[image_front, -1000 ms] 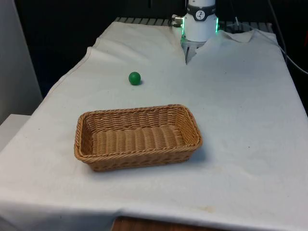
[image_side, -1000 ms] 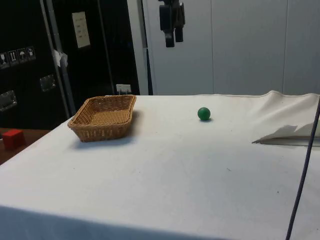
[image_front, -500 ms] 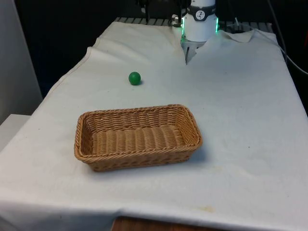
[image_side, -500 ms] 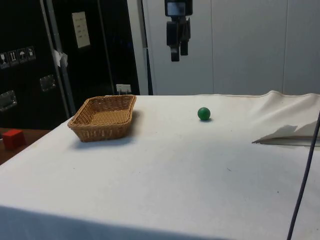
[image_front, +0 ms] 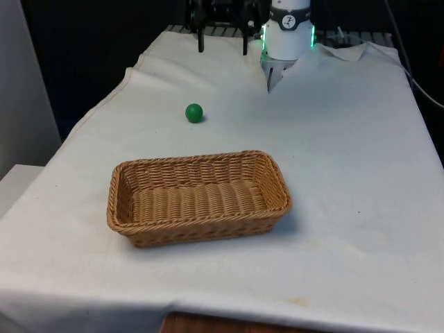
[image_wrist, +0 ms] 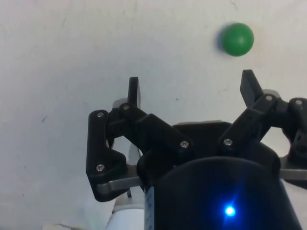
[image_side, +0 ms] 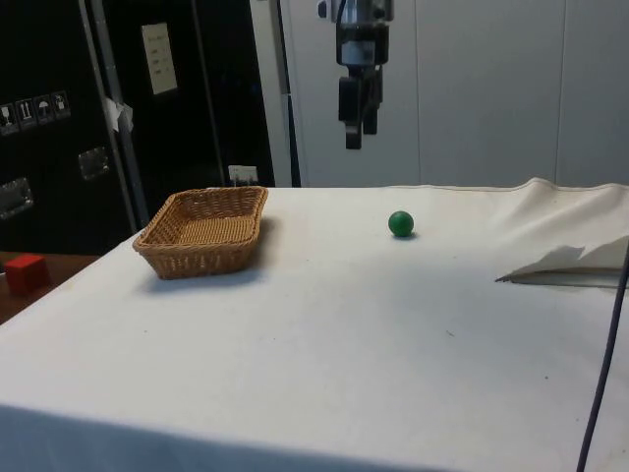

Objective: Pick up the ball and place it into the basket.

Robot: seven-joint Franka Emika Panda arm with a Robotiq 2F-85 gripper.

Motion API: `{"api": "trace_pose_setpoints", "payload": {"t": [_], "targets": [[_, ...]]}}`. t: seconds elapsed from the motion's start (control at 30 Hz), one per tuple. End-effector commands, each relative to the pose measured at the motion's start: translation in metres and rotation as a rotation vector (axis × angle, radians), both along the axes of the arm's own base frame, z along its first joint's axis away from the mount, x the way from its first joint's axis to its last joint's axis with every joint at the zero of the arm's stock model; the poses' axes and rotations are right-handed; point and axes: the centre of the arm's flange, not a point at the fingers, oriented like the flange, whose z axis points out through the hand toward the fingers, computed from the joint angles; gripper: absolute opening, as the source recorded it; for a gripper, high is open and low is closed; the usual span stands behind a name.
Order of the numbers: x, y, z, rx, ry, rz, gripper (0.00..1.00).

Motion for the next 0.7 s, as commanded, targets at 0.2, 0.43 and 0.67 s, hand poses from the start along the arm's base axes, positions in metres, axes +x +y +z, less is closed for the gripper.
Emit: {"api": "trace_pose_setpoints", "payload": {"t": [0.2, 0.43, 0.67], "targets": [[-0.003, -0.017, -0.024, -0.005, -0.006, -0.005, 1.00], [-0.007, -0.034, -0.045, 0.001, -0.017, -0.008, 1.00], [-0.012, -0.054, -0.062, 0.011, -0.010, -0.011, 1.00]]}}
